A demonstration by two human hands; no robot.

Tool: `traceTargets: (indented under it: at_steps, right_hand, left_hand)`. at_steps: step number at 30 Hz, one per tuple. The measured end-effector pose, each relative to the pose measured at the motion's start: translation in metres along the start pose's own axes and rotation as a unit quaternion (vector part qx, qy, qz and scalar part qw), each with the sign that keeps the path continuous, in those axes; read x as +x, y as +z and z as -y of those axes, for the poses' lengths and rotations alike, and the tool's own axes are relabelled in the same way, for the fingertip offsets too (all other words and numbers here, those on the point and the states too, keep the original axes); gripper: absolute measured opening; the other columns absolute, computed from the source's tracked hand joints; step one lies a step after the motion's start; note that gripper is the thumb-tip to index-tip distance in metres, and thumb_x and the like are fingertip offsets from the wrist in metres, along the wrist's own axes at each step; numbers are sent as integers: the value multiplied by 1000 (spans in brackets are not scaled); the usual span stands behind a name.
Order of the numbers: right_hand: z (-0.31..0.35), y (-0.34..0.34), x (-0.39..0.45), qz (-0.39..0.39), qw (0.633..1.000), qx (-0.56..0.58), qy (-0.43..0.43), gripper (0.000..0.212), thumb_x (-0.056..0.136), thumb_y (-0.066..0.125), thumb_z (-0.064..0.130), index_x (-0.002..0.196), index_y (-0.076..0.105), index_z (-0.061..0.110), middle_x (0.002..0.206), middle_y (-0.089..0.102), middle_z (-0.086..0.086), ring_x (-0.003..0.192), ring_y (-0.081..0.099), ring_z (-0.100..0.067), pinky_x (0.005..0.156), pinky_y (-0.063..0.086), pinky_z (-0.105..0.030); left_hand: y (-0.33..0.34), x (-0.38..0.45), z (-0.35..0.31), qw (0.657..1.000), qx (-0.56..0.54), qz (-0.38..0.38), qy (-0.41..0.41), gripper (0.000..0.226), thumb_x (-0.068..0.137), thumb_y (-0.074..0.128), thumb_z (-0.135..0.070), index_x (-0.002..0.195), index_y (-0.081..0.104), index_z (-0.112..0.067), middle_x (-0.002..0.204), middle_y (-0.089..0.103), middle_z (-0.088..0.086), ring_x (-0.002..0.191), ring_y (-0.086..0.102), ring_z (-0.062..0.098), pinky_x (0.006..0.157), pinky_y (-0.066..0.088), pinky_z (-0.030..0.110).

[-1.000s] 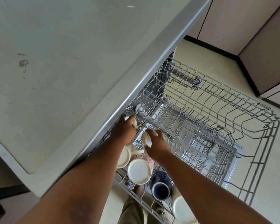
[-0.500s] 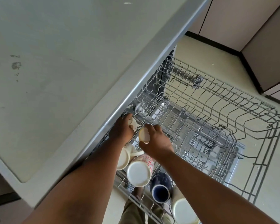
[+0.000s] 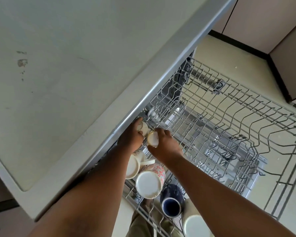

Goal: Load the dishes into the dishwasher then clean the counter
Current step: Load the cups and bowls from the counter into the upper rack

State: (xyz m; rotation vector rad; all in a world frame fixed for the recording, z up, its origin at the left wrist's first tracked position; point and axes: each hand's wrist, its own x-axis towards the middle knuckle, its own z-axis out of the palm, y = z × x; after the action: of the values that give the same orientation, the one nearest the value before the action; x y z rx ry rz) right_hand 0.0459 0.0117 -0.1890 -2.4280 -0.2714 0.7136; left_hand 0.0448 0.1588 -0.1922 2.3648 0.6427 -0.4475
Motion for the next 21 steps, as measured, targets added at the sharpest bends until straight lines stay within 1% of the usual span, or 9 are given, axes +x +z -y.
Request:
traceTargets:
  at_steps: [4,8,11,14,17,21]
  right_hand:
    - [0,9,-1,-1,1000,-2,17,66,86,68,37,139,32,20,132,42,-9,104,63,-31,82,56,-43]
    - [2,12,3,3,999,-36,14,67,88,65,43,139,28,19,132,38,-8,103,63,-32,81,57,-46]
    - [4,13,4,11,998,-63,16,68,89,62,46,141,25,21,132,36,-7,103,63,-34,80,57,-48]
    - [5,13,4,20,997,-71,25,71,88,64,47,142,24,23,135,33,-8,107,60,-36,83,56,-49]
    - [7,11,9,40,997,-63,29,76,86,67,46,144,24,23,141,26,-8,112,59,-39,86,54,-49]
    - [10,7,17,63,996,-68,11,79,86,70,40,146,22,21,142,28,-9,112,60,-38,86,53,-48]
  left_hand:
    - [0,0,0,1000,-6,0,3,64,94,49,-6,148,32,-36,146,42,2,127,48,23,100,45,38]
    - [-3,0,-1,1000,-17,18,-3,70,91,48,-4,149,30,-38,146,42,4,127,48,24,101,43,34]
    - [-5,0,-4,999,-10,33,-21,78,85,45,-1,150,26,-40,148,39,4,128,46,25,101,44,37]
    - [-6,0,-7,999,4,42,-30,80,85,47,-3,151,19,-40,150,35,4,128,47,27,101,45,41]
    - [-5,-1,-8,998,19,48,-29,82,86,48,-2,153,15,-37,152,33,5,128,47,27,97,46,38]
    - [-5,-1,-8,998,25,47,-33,82,87,46,0,153,14,-37,151,34,6,131,44,26,99,45,37]
